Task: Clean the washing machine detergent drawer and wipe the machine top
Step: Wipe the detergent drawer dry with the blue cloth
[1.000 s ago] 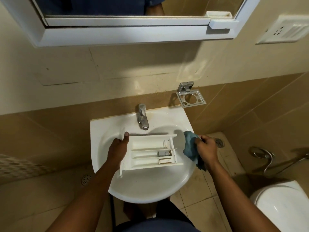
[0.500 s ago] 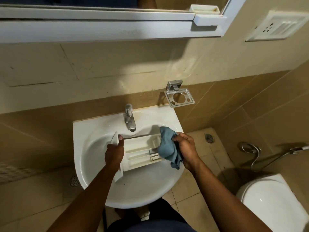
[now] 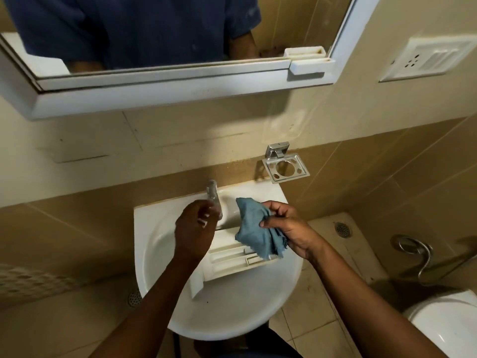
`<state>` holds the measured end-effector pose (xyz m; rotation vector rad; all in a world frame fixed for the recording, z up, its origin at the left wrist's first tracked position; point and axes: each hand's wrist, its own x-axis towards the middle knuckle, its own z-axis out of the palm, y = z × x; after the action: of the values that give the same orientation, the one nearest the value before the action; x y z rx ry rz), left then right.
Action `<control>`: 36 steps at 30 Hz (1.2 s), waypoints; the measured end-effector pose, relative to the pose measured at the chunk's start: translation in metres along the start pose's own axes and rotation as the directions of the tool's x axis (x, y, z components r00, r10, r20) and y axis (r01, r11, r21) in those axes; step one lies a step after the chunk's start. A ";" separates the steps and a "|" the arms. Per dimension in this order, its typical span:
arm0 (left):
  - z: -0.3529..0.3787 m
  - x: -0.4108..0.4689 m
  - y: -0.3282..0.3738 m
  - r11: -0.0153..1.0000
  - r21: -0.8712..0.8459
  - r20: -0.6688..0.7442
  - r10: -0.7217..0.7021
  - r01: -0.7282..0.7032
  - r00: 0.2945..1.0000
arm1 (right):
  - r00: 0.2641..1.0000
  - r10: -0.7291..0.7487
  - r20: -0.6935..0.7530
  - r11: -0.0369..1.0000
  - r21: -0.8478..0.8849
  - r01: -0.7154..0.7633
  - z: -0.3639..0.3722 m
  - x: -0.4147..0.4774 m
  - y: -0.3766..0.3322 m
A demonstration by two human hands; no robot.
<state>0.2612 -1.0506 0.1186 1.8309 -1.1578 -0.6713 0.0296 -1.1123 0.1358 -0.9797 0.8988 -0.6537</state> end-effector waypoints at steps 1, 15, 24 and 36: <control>-0.002 0.004 0.016 0.985 -0.172 0.168 0.010 0.020 0.986 | 0.999 -0.018 0.051 0.998 -0.052 0.021 0.003 0.000 -0.008; 0.006 0.031 0.073 0.777 -0.539 0.557 0.039 0.326 0.830 | 0.991 -0.073 -0.108 0.994 -0.091 0.063 -0.015 -0.023 -0.056; 0.012 0.033 0.063 0.736 -0.539 0.651 0.055 0.410 0.757 | 0.998 -0.066 -0.019 0.940 0.335 0.068 -0.025 -0.040 -0.045; 0.024 0.027 0.078 0.773 -0.562 0.588 0.120 0.296 0.800 | 0.996 -0.065 -0.053 0.986 0.150 0.072 -0.044 -0.046 -0.049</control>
<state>0.2187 -1.1001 0.1742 1.1011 -1.0261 -1.5783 -0.0352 -1.1142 0.1836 -0.8645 0.8477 -0.7953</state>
